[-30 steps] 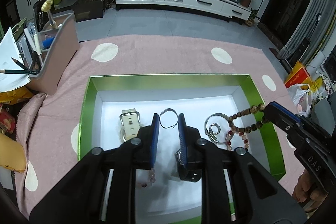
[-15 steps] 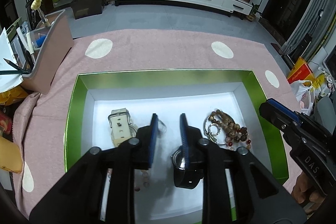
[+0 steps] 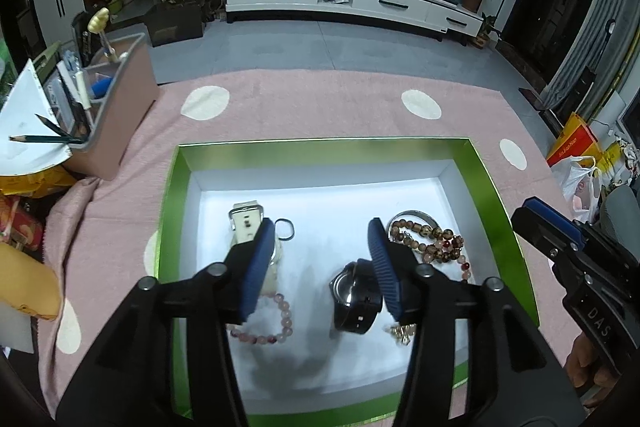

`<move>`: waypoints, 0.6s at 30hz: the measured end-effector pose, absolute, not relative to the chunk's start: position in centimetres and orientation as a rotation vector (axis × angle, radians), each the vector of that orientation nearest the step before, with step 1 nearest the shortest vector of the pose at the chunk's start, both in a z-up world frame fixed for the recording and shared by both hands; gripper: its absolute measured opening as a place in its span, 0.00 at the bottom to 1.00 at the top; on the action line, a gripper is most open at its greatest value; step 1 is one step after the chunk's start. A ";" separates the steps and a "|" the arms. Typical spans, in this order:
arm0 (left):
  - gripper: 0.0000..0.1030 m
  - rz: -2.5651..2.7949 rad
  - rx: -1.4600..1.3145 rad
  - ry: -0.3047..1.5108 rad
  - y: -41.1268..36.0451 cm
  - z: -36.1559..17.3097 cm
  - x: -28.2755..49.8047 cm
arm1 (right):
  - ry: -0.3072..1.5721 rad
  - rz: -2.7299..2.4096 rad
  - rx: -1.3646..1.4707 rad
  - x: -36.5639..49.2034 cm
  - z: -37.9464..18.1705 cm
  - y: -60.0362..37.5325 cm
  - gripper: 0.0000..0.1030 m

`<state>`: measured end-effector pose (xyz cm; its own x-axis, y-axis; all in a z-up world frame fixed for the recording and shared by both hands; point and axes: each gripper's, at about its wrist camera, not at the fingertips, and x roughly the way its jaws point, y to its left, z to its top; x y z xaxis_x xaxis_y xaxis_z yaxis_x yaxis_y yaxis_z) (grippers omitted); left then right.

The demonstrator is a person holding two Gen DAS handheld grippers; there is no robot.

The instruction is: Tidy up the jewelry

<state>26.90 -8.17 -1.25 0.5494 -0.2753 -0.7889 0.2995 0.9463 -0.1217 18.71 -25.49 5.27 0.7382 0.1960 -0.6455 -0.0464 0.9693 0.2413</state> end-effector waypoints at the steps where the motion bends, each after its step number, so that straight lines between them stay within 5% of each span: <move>1: 0.53 -0.334 0.035 0.923 -8.1 -1.0 26.5 | 0.729 0.134 0.212 18.5 5.4 -25.4 0.21; 11: 0.72 -0.310 0.076 0.873 -7.4 1.4 23.6 | 0.720 0.119 0.181 16.1 7.0 -25.4 0.29; 18: 0.80 -0.290 0.098 0.839 -6.9 3.0 22.0 | 0.715 0.101 0.158 15.1 8.2 -24.9 0.44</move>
<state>22.04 -6.93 2.96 0.6318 -0.2145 -0.7449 0.2916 0.9561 -0.0279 15.10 -24.86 8.17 0.7507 0.1460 -0.6442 -0.0379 0.9832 0.1787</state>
